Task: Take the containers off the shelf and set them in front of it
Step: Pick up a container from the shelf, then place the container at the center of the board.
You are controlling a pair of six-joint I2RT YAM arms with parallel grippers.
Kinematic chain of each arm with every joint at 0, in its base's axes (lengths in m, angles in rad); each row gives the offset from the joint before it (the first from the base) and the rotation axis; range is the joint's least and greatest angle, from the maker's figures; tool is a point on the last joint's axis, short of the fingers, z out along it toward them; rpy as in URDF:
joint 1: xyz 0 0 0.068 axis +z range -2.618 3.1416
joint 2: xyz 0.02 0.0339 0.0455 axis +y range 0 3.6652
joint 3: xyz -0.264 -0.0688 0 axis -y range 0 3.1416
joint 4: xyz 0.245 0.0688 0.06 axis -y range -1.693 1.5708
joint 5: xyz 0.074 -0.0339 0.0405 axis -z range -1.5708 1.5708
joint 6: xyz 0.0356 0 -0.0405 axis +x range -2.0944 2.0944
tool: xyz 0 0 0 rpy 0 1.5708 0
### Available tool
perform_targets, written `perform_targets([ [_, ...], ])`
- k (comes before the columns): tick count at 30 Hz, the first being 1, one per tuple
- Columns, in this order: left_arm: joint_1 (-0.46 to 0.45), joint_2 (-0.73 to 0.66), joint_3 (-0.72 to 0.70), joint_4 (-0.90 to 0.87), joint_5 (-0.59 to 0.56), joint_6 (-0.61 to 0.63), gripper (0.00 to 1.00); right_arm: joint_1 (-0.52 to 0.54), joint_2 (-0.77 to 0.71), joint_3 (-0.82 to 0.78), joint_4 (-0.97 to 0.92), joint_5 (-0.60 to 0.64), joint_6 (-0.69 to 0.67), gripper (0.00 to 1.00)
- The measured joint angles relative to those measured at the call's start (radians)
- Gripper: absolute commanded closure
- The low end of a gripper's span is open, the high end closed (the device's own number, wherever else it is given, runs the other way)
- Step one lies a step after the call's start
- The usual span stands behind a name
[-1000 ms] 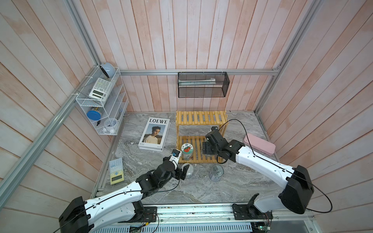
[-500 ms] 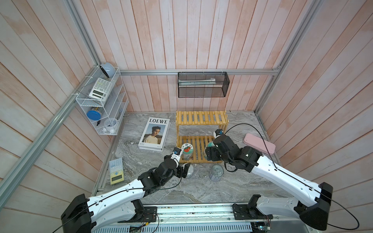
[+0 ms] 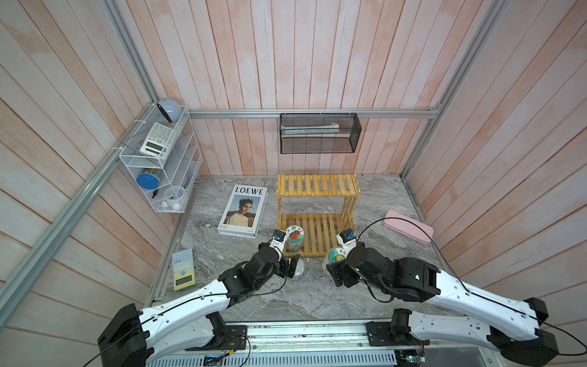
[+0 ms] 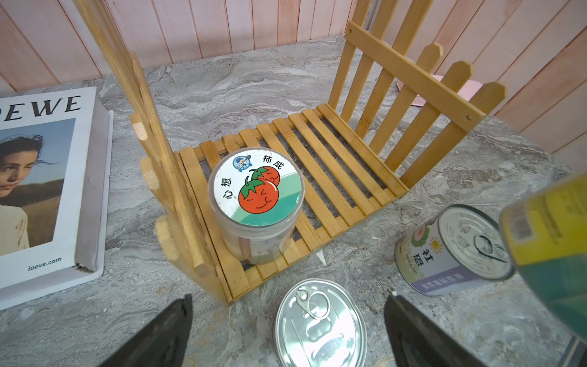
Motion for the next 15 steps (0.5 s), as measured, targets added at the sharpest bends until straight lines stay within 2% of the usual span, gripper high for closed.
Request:
perform_targets([
  [8,0.0,0.0,0.0,-0.003,0.0,-0.008,0.0,0.191,-0.009,-0.069,-0.026,0.099,0.079,0.56],
  [15,0.0,-0.001,0.0,-0.013,0.0,-0.008,0.0,0.236,0.004,-0.182,-0.024,0.132,0.14,0.56],
])
